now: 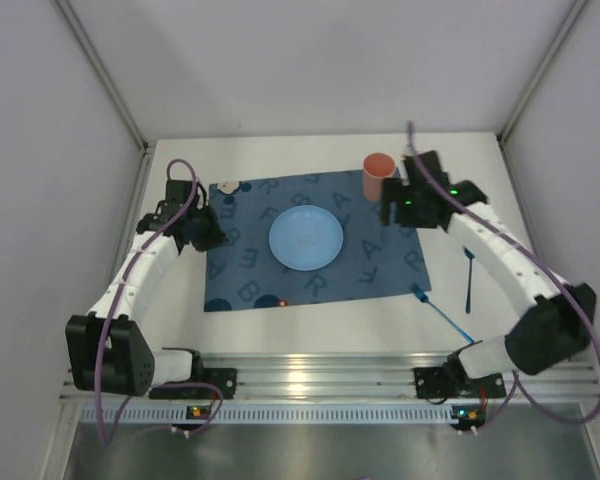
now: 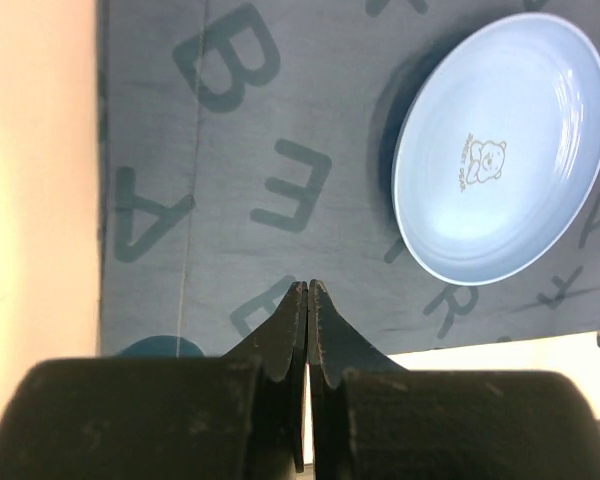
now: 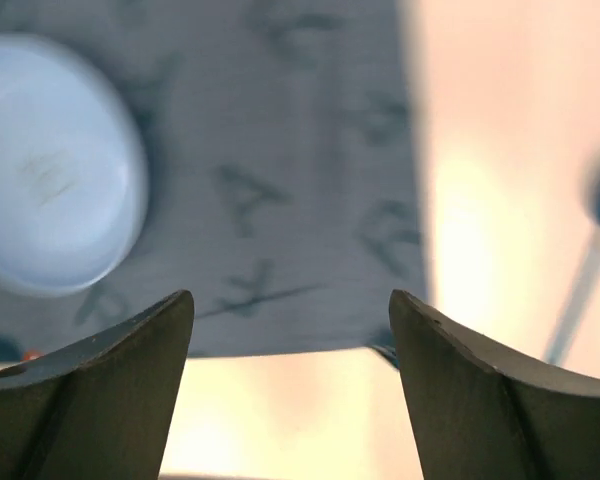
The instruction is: Set the dinner table for one person
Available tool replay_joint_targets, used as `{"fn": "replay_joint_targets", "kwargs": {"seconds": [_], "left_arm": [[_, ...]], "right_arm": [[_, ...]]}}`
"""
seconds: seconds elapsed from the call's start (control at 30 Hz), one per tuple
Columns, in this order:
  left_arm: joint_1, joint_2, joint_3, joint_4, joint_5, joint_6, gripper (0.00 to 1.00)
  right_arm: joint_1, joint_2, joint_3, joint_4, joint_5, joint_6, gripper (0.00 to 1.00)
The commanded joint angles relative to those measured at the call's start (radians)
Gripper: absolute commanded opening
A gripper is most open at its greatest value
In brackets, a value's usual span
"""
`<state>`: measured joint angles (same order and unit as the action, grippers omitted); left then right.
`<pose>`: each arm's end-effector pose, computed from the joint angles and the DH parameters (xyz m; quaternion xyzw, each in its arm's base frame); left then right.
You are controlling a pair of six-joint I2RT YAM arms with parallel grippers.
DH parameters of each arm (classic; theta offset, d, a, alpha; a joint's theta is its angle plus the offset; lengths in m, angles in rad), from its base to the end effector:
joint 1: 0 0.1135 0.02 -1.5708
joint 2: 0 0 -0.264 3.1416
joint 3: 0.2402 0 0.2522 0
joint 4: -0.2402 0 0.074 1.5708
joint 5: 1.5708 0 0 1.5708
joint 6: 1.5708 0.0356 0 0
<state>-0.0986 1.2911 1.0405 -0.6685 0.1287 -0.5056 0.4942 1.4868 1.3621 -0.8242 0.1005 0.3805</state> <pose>0.2639 -0.0307 0.2777 -0.1709 0.9301 -0.1532 0.2869 0.2765 0.1449 0.3167 -0.0387 0.9502 0.0861 0.2971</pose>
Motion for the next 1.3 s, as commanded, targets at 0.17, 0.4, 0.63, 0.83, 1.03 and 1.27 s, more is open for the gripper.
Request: {"fn": "replay_joint_targets", "kwargs": {"seconds": [0.17, 0.4, 0.63, 0.83, 1.03, 1.27], "left_arm": [[0.004, 0.099, -0.008, 0.106, 0.109, -0.021, 0.00], [0.004, 0.168, 0.044, 0.106, 0.131, -0.002, 0.00], [0.004, 0.169, 0.030, 0.104, 0.117, 0.004, 0.00], [0.004, 0.171, 0.032, 0.096, 0.104, 0.001, 0.00], [0.004, 0.169, 0.033, 0.084, 0.095, 0.004, 0.00], [0.004, 0.186, 0.065, 0.066, 0.091, 0.013, 0.00]], "right_arm": [[-0.538, -0.217, -0.394, 0.022, 0.067, 0.084, 0.74], [-0.689, -0.050, -0.388, 0.094, 0.082, 0.044, 0.65], [-0.755, 0.079, -0.348, 0.174, 0.080, 0.000, 0.56], [-0.757, 0.170, -0.351, 0.229, 0.061, 0.006, 0.46], [-0.757, 0.230, -0.344, 0.263, 0.076, 0.005, 0.24], [-0.753, 0.251, -0.304, 0.247, 0.054, -0.002, 0.00]]}}
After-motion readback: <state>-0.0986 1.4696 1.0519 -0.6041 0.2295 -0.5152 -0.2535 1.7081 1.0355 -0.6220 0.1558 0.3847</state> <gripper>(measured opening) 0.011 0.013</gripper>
